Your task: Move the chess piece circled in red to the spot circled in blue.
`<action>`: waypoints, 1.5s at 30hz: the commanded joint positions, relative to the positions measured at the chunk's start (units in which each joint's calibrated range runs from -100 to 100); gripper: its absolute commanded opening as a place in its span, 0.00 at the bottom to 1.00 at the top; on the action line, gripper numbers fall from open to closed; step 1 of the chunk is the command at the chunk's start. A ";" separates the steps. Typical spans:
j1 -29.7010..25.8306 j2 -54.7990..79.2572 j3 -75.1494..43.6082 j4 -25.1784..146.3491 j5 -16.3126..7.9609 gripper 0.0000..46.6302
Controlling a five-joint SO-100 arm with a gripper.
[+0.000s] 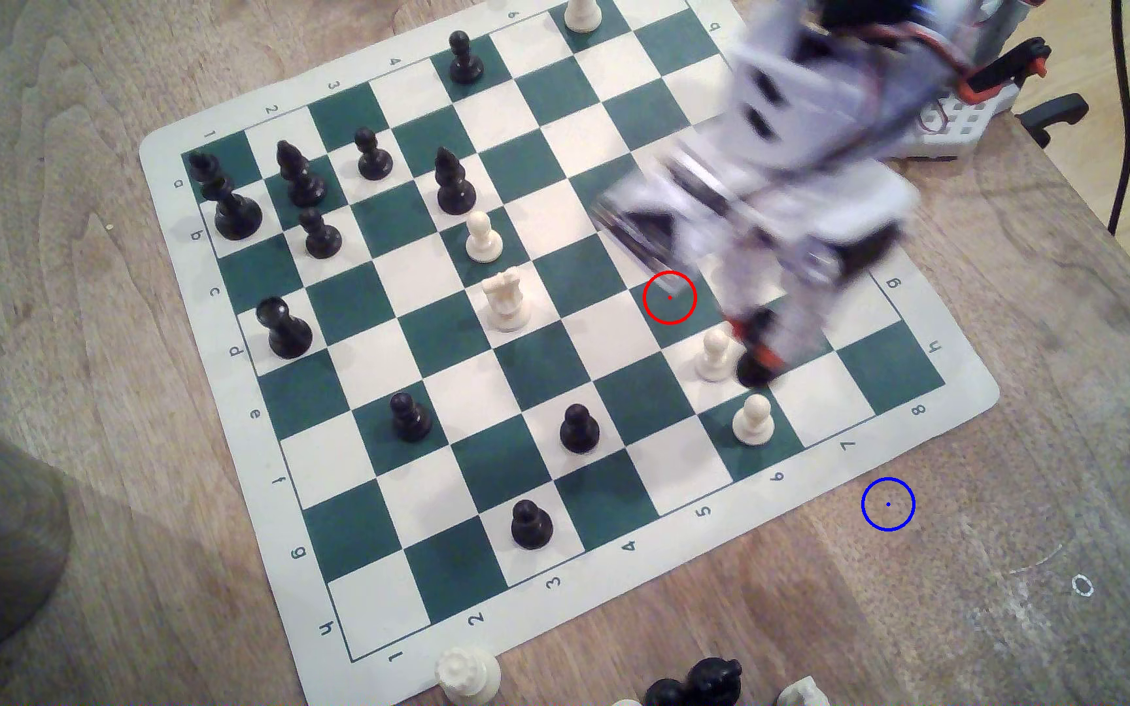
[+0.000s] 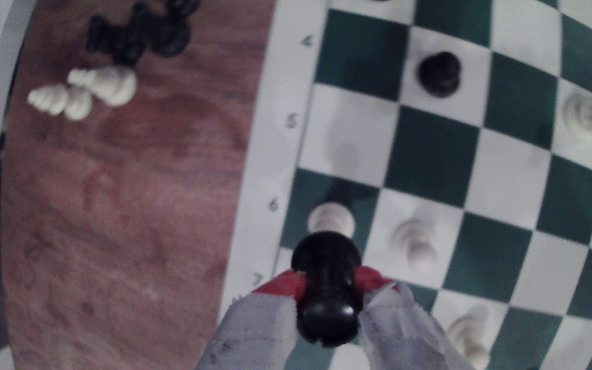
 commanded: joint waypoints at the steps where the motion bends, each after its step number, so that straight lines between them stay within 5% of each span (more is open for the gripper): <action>1: -5.33 4.49 -8.02 0.44 -0.29 0.00; 13: -13.08 18.75 -16.90 -0.46 -2.25 0.00; 45: -14.80 28.77 -21.16 -4.07 -1.81 0.00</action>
